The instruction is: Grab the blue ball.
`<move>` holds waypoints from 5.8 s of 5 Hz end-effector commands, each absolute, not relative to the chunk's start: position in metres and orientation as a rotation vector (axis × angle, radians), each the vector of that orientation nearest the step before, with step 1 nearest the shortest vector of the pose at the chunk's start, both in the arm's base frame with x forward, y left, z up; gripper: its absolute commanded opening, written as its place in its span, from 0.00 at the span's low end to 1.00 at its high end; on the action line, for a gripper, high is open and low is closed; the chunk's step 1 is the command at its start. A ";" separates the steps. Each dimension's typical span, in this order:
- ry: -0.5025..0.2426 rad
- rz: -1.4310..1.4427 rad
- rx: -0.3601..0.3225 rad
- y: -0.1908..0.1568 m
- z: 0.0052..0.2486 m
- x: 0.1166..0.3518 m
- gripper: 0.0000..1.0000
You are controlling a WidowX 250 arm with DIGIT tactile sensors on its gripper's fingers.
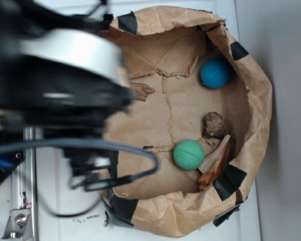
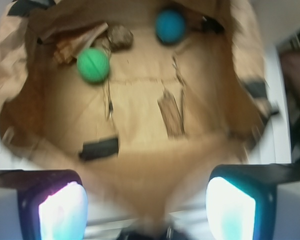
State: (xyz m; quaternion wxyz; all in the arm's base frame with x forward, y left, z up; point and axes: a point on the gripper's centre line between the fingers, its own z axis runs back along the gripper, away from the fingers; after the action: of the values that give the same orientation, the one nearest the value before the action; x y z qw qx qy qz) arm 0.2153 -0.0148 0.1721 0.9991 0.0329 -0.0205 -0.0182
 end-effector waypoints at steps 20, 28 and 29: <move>-0.370 -0.385 0.177 0.027 0.036 0.356 1.00; -0.373 -0.352 0.144 0.034 0.046 0.352 0.00; -0.344 -0.292 0.015 0.004 0.091 0.330 0.00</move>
State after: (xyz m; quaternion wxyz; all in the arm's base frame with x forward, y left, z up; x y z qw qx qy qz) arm 0.3226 0.0132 0.0610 0.9820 0.0022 -0.1297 -0.1370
